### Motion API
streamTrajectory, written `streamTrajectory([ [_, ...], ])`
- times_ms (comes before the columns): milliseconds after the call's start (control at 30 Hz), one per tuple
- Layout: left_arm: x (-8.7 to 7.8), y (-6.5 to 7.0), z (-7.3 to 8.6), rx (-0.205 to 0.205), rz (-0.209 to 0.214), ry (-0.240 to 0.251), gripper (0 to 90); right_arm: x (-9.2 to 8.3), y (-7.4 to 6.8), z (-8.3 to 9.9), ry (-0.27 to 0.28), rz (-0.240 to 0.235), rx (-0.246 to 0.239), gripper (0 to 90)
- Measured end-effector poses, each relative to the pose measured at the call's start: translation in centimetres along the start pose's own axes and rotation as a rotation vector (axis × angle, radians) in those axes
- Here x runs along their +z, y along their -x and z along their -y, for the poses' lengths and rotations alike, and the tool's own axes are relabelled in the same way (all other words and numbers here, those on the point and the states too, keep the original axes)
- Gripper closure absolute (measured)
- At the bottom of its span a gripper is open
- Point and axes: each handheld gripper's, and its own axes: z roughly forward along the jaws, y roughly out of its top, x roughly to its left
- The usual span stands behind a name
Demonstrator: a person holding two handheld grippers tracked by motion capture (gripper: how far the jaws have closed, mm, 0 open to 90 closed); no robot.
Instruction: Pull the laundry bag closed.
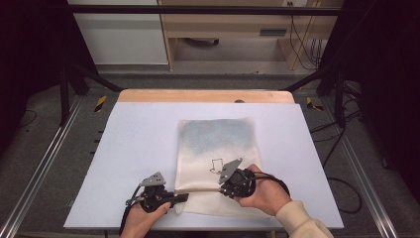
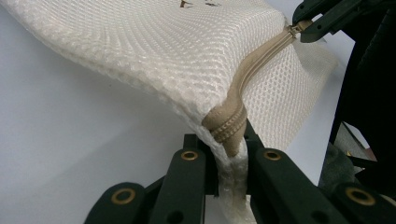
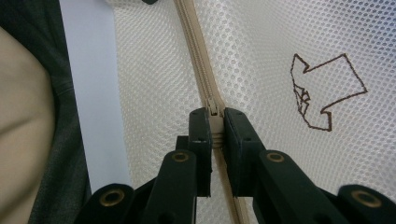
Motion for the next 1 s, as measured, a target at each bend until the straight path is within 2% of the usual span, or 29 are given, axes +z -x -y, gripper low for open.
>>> streamTrajectory([
  [1000, -0.01, 0.15, -0.01, 0.010, -0.004, 0.005, 84.9, -0.59, 0.06, 0.37, 0.014, 0.007, -0.002, 82.1],
])
